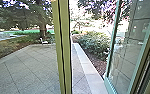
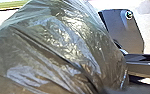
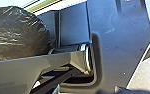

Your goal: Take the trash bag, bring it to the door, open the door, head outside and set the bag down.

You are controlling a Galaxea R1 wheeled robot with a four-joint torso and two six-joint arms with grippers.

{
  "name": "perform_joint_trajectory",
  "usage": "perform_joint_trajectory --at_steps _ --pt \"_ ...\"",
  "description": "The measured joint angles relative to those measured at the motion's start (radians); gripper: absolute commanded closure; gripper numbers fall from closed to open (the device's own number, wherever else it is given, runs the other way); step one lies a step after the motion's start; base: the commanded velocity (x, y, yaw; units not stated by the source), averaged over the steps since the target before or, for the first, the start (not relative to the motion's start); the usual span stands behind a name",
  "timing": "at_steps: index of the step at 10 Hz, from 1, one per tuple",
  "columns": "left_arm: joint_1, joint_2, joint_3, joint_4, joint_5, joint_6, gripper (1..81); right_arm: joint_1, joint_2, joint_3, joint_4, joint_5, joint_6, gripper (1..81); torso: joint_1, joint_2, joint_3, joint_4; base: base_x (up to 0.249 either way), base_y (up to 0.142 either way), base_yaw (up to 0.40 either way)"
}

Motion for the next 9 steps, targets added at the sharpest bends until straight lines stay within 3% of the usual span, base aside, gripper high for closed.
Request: perform_joint_trajectory --at_steps 9 --pt "-0.002 0.001 0.003 0.000 0.000 0.000 81.1 -0.017 0.002 -0.016 -0.012 0.001 -0.009 1.0 -0.001 0.000 0.000 0.000 0.000 -0.115 0.000"
